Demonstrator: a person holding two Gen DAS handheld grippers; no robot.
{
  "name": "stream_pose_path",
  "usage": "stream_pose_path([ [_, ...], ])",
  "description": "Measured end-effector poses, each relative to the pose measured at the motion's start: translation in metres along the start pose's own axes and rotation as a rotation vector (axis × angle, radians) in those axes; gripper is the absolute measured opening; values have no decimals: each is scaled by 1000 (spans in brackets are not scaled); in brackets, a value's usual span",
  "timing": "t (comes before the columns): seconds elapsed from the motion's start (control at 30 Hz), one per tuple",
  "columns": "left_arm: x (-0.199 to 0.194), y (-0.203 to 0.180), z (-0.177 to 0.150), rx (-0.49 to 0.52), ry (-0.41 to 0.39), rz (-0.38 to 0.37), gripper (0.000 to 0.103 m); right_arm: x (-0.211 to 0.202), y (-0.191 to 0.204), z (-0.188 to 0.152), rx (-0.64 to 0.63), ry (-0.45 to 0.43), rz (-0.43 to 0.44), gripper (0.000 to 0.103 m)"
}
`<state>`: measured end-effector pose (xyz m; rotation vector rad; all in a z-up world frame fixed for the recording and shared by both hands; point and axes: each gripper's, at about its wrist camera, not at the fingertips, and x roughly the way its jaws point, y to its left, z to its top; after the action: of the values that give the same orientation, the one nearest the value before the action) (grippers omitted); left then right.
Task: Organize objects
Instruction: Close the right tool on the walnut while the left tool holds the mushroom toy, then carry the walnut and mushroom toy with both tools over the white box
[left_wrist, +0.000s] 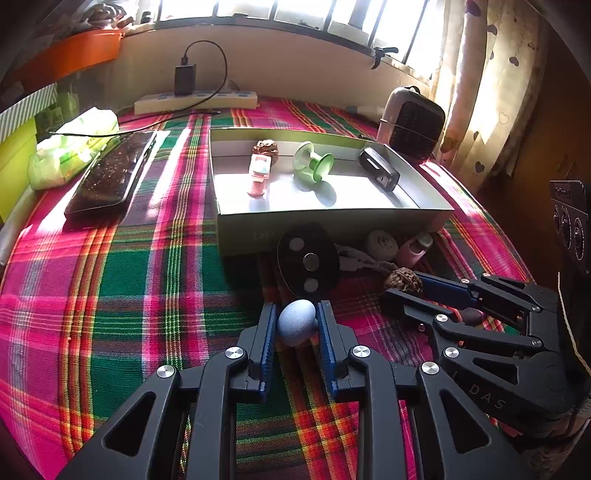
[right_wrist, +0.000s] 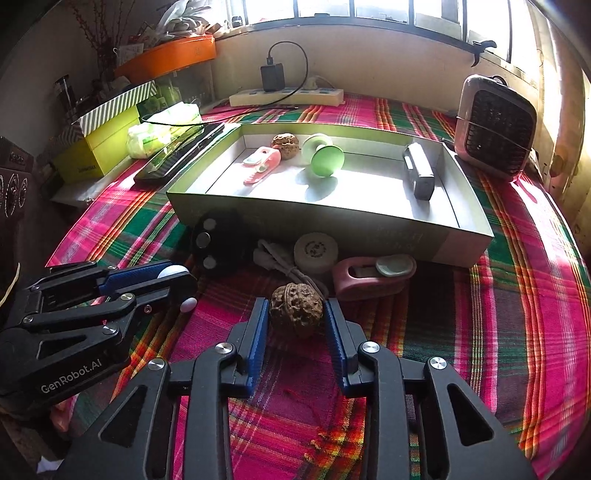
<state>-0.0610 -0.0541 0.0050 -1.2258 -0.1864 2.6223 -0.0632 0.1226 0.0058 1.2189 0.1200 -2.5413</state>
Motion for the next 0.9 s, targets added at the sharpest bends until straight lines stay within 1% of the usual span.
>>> stream_pose_path([
  [0.7, -2, 1, 0, -1, -1, -4, 20, -5, 0, -1, 19, -15, 16, 30],
  [0.9, -7, 0, 4, 1, -17, -10, 20, -12, -2, 3, 28, -36, 28, 30],
])
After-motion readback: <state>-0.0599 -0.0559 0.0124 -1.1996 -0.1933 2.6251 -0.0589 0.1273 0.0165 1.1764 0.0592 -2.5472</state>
